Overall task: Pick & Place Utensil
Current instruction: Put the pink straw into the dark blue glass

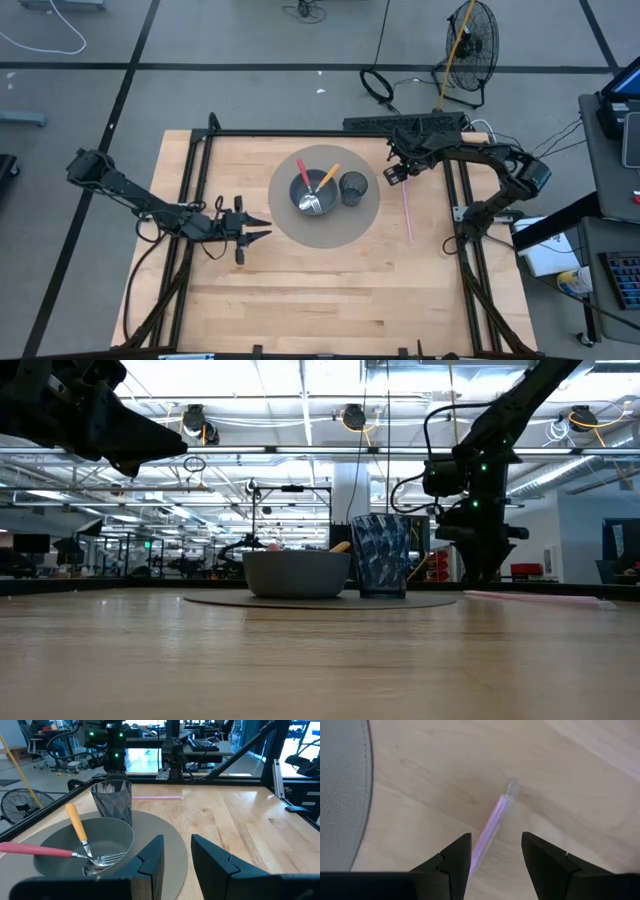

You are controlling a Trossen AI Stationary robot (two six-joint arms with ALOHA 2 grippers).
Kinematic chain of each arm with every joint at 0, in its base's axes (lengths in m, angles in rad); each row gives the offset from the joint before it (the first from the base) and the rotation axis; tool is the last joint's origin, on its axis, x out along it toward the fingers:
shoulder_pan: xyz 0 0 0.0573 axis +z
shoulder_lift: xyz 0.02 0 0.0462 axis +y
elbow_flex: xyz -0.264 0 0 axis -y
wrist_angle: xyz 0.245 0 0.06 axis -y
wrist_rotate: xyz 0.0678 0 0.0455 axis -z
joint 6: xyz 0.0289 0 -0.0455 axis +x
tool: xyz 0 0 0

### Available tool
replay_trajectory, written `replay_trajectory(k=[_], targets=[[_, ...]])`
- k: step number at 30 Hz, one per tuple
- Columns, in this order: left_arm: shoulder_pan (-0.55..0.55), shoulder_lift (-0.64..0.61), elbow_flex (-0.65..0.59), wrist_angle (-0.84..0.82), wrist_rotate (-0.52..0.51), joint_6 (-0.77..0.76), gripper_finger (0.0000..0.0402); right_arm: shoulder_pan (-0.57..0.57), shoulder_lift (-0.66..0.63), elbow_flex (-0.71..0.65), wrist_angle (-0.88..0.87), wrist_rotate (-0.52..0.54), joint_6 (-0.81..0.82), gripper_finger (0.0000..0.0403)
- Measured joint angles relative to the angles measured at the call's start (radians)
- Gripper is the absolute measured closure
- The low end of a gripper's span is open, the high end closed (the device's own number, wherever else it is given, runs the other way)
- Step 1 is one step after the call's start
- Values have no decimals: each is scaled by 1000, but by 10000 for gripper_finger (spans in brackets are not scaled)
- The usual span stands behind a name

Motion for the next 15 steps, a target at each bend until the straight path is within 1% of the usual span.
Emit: replay_trajectory(k=[4, 7, 15], targets=[[0, 0, 0, 0, -4, 1, 298, -2, 0, -21, 44, -8, 5, 232], [0, 0, 0, 1, -4, 0, 298, -13, 0, -25, 51, -54, 17, 232], [0, 0, 0, 1, -4, -7, 298, -18, 0, -25, 47, -53, 42, 232]])
